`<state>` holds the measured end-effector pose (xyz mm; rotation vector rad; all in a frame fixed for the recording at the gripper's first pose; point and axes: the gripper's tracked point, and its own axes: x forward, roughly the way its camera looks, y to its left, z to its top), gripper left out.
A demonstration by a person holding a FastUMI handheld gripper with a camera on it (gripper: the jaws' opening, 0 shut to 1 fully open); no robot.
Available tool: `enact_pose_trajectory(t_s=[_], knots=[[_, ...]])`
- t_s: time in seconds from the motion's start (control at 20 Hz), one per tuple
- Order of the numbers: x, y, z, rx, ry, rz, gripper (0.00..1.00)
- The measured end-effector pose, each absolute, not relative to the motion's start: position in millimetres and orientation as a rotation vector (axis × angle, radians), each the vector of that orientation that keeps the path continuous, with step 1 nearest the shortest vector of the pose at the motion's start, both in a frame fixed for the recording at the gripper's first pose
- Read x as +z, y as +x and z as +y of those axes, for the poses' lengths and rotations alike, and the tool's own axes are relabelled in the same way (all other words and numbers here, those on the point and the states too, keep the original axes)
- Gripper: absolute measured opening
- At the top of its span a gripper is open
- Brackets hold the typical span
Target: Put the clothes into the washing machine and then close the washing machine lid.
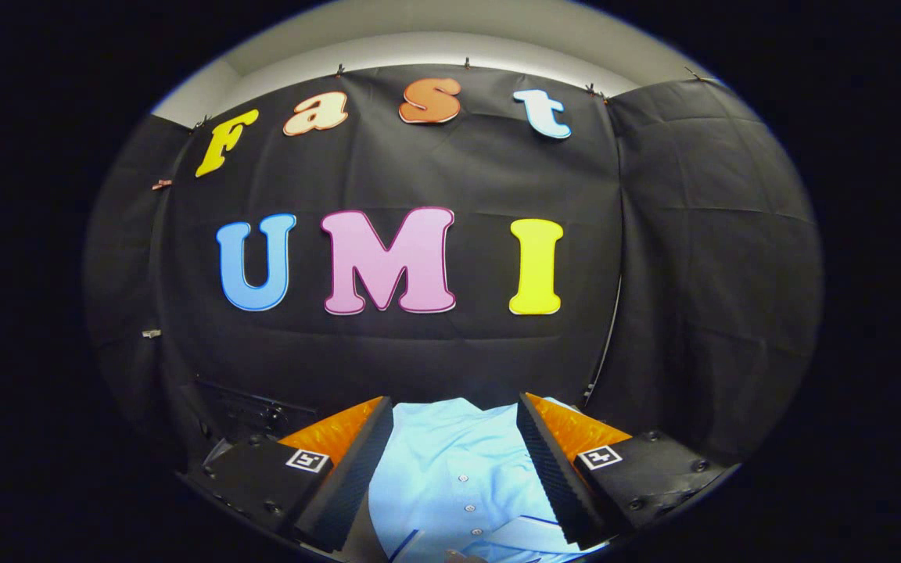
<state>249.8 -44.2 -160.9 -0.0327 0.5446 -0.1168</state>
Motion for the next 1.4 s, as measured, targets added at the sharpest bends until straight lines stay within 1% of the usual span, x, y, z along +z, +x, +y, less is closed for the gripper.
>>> enact_pose_trajectory(t_s=[0.25, 0.5, 0.6, 0.8, 1.05, 1.2, 1.25, 1.4], knots=[[-218.9, 265.1, -51.2, -0.119, -0.108, 0.732, 0.98], [-271.6, 259.5, -67.5, -0.153, -0.137, 0.898, 0.99], [-283.5, 253.5, -78.2, -0.19, -0.138, 0.957, 0.99], [-302.5, 249.8, -83.9, -0.206, -0.121, 1.034, 0.98], [-312.0, 247.9, -81.5, -0.188, -0.001, 1.118, 0.97], [-316.7, 248.5, -79.9, -0.161, -0.01, 1.161, 0.97], [-317.0, 250.1, -78.6, -0.153, -0.008, 1.169, 0.95], [-319.5, 251.3, -80.2, -0.161, -0.012, 1.184, 0.46]])
